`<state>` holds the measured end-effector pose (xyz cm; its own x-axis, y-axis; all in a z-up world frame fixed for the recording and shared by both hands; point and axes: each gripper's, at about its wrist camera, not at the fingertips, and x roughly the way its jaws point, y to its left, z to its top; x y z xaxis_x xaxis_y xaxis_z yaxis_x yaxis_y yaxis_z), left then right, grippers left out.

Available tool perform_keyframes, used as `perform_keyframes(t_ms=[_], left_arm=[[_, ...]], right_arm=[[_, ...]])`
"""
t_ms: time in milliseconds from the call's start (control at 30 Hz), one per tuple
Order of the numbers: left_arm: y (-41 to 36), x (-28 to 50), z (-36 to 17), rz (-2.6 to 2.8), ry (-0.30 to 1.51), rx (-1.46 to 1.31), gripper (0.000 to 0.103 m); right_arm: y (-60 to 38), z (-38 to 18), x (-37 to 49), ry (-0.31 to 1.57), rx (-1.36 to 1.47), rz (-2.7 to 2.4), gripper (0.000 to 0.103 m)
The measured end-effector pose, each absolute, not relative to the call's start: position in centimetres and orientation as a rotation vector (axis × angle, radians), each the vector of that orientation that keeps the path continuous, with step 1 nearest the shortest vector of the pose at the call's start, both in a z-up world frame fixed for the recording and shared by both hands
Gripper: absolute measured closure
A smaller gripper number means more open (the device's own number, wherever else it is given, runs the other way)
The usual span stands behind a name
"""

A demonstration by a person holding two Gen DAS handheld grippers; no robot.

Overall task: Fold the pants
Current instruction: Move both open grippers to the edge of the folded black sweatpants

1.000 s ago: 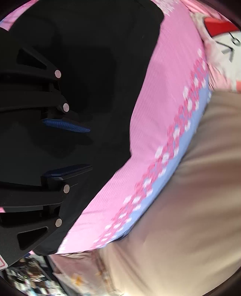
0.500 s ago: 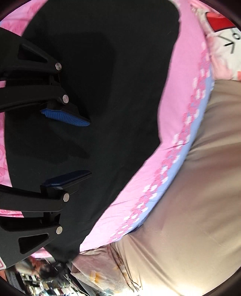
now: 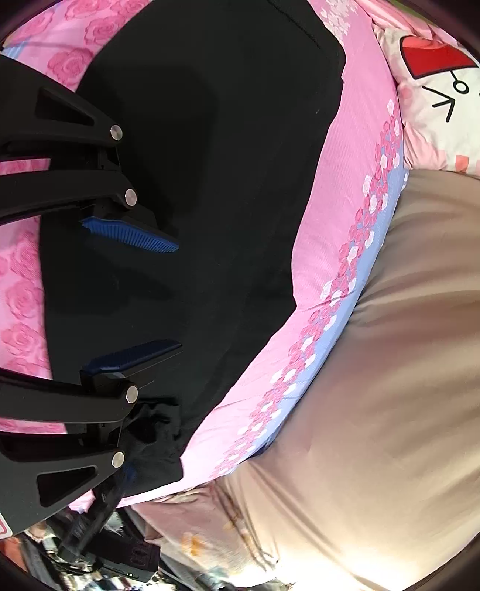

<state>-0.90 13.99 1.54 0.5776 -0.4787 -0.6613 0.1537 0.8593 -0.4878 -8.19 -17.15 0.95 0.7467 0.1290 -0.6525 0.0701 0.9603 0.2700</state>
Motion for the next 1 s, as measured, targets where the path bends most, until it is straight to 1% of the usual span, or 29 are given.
perform_keyframes(t_ms=[33,167,233,300,367,400,467,500,533,567,600,667,733,833,867,933,967,1000], left_arm=[[14.0,-1.0,1.6,-0.391,0.885,-0.406,0.052],[11.3,-0.5,1.9,-0.489,0.909,-0.41,0.051],[9.1,-0.4,2.0,-0.542,0.918,-0.403,0.046],[6.9,-0.1,1.6,-0.578,0.933,-0.403,0.041],[5.0,0.2,0.8,-0.608,0.97,-0.414,0.041],[4.5,0.1,0.7,-0.617,0.975,-0.417,0.041],[3.8,-0.4,0.6,-0.616,0.972,-0.395,0.041],[3.8,-0.7,0.7,-0.611,0.966,-0.383,0.041],[4.1,-0.9,0.9,-0.607,0.96,-0.372,0.041],[4.7,-1.3,1.1,-0.601,0.953,-0.368,0.041],[5.9,-1.5,1.4,-0.58,0.937,-0.362,0.041],[7.9,-1.8,1.8,-0.537,0.914,-0.359,0.041],[11.3,-1.7,2.3,-0.477,0.88,-0.377,0.041],[15.6,-1.5,2.6,-0.391,0.844,-0.411,0.041],[16.3,-1.4,2.6,-0.379,0.836,-0.42,0.041],[17.9,-1.3,2.8,-0.351,0.817,-0.447,0.041],[18.5,-1.4,2.8,-0.344,0.807,-0.463,0.041],[18.9,-1.5,2.9,-0.345,0.803,-0.471,0.041]], right_arm=[[-18.2,1.6,-9.2,0.702,0.3,-0.011,0.033],[-22.7,3.6,-15.1,0.631,0.353,-0.2,0.03],[-22.8,3.9,-15.8,0.633,0.334,-0.211,0.03],[-20.9,3.8,-14.4,0.665,0.246,-0.199,0.03],[-18.6,3.2,-12.6,0.695,0.137,-0.149,0.016],[-17.0,2.8,-11.3,0.703,0.076,-0.124,0.014],[-14.4,1.2,-8.4,0.747,-0.043,-0.092,0.015],[-14.2,0.5,-7.2,0.769,-0.08,-0.088,0.017],[-13.8,-0.3,-6.5,0.792,-0.103,-0.087,0.044],[-14.2,-1.5,-5.2,0.85,-0.098,-0.076,0.079],[-15.0,-1.9,-4.8,0.873,-0.059,-0.066,0.087],[-16.7,-0.2,-5.3,0.82,0.012,-0.077,0.089],[-18.1,3.9,-6.9,0.699,0.059,-0.112,0.089],[-18.9,11.9,-10.2,0.48,0.15,-0.073,0.089],[-18.4,13.1,-10.6,0.449,0.15,-0.051,0.089],[-16.3,14.1,-9.7,0.433,0.136,0.03,0.089],[-15.0,13.3,-8.6,0.462,0.116,0.058,0.088],[-13.6,11.0,-7.1,0.535,0.086,0.076,0.087]])
